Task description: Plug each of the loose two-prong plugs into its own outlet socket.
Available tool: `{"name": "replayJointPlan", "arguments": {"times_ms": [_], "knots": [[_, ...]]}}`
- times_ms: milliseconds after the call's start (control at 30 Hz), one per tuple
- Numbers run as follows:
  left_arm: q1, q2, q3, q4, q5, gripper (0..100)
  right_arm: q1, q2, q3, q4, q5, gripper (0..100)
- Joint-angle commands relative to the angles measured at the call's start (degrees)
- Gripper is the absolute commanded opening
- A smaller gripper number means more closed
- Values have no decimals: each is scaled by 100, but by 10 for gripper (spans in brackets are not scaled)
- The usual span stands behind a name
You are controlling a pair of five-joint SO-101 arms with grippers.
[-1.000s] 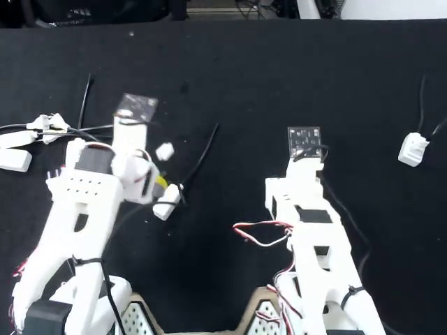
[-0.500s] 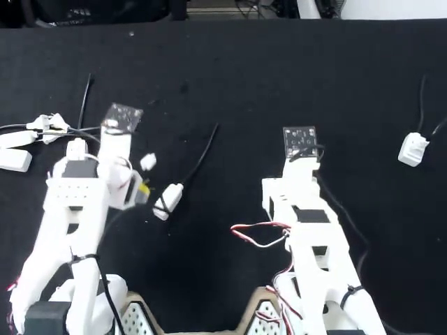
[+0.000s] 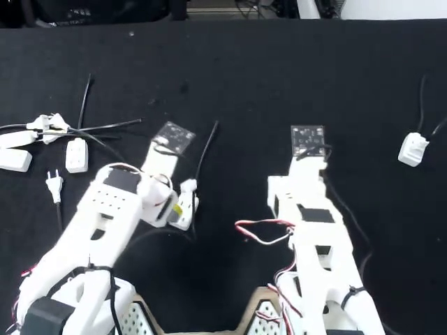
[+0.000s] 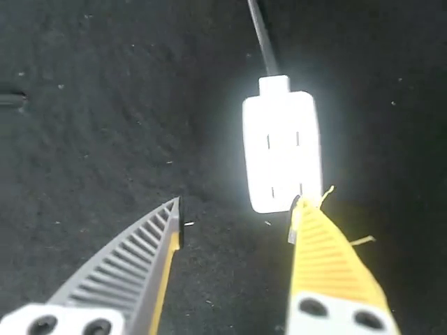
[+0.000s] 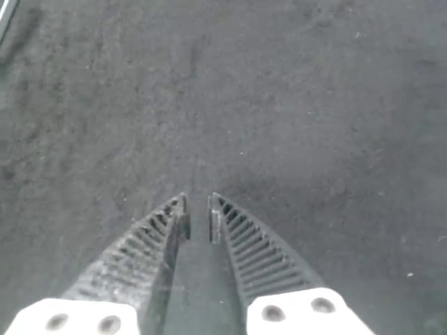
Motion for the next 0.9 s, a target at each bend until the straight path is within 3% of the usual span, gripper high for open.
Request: {"name": "replayJointPlan", "arguments": {"times_ms": [0, 167, 300, 433, 600, 700, 867], "knots": [[-567, -79, -277, -114, 62, 252, 255, -215, -391, -158, -35, 52], [-681, -132, 479, -941, 114, 252, 607, -215, -523, -149, -141, 51], [13, -141, 787, -1081, 343, 252, 976, -215, -558, -132, -580, 51], [769, -141, 541, -1090, 932, 252, 1002, -215, -558, -132, -624, 52], [1437, -141, 488, -1073, 1125, 252, 1002, -215, -558, -132, -615, 52], [1455, -141, 532, -818, 1073, 252, 1002, -215, -549, -141, -615, 52], [796, -149, 84, -387, 765, 252, 1002, -198, -558, -149, -615, 52]]}}
